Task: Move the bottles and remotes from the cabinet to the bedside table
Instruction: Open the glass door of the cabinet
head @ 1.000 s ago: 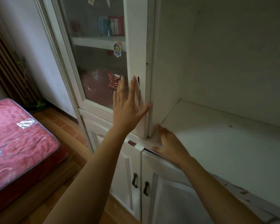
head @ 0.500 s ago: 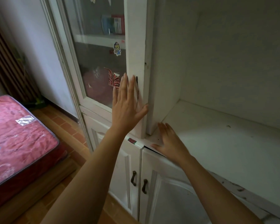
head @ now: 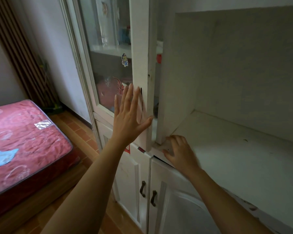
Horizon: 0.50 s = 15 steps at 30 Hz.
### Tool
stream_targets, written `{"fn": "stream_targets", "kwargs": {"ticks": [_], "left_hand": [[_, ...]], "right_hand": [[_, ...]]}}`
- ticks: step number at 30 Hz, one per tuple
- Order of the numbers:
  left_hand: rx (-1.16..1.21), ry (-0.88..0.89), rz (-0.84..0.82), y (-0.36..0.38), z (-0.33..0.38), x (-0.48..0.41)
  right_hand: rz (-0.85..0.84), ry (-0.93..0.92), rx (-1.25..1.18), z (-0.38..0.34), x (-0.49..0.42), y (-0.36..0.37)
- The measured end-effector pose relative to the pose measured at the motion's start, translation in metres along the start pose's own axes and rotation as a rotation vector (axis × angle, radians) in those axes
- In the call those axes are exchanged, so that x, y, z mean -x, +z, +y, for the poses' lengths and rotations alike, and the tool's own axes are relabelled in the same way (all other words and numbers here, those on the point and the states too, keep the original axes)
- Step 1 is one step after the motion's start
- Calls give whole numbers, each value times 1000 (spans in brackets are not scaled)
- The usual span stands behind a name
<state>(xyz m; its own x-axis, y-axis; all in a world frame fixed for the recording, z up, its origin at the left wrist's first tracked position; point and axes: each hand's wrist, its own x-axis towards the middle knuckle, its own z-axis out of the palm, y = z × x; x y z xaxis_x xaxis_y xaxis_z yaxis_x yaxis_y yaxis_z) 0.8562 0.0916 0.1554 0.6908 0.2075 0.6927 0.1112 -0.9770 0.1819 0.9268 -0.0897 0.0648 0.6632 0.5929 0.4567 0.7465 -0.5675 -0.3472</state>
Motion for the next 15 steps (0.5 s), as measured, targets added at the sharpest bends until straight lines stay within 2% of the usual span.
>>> {"fn": "stream_targets", "kwargs": {"ticks": [3, 8, 13, 15], "left_hand": [[-11, 0, -9, -3, -4, 4], [-13, 8, -18, -12, -9, 9], [-63, -3, -45, -20, -15, 15], [-60, -10, -46, -23, -18, 19]], "right_hand": [[62, -85, -17, -5, -2, 1], [-60, -224, -91, -21, -7, 3], [-178, -254, -130, -30, -8, 0], [-260, -233, -222, -34, -7, -2]]}}
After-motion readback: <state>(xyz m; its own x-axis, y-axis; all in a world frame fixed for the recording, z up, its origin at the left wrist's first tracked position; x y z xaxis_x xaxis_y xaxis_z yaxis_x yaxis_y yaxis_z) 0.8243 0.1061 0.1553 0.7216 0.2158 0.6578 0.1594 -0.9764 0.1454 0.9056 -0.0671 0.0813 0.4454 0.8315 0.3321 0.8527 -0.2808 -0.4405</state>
